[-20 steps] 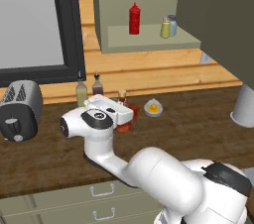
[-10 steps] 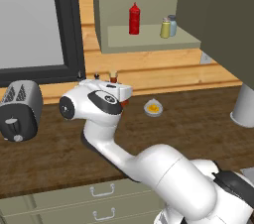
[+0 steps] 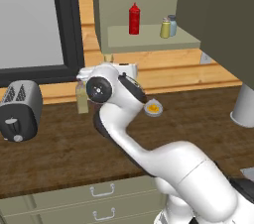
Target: Put the shaker and condiment bottle from the counter next to their counterparts in the cabinet.
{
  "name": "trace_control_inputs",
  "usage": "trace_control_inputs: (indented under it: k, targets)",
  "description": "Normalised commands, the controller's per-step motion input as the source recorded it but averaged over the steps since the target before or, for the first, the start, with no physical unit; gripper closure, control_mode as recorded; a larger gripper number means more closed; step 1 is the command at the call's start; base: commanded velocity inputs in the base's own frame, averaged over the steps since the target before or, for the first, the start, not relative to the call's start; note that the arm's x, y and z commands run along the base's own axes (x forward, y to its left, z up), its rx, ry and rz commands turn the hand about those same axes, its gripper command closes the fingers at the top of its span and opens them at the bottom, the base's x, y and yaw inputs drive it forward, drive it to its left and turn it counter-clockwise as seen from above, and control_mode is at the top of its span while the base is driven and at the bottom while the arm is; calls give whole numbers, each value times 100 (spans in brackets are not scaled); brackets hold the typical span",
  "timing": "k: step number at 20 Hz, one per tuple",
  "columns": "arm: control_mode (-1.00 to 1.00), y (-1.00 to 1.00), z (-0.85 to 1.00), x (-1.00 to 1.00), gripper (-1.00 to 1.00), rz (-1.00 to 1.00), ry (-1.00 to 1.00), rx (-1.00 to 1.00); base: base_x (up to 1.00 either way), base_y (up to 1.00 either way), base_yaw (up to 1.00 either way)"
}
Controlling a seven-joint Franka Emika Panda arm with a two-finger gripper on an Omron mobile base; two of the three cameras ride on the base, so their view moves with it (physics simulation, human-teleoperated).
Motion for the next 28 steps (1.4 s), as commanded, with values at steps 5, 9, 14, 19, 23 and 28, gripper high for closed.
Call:
trace_control_inputs:
  k: [5, 9, 14, 19, 23, 28]
  targets:
    - [-100, 0, 10, -30, 100, 17, 0, -3, 0, 0, 0]
    - [-100, 0, 0, 0, 100, 0, 0, 3, 0, 0, 0]
    - [-100, -53, 15, 0, 100, 4, 0, 31, 0, 0, 0]
    - [-100, -68, 47, 0, 100, 16, 0, 30, 0, 0, 0]
    - [-100, -39, 46, 0, 100, 18, 0, 14, 0, 0, 0]
    - [-100, -12, 46, 0, 100, 15, 0, 2, 0, 0, 0]
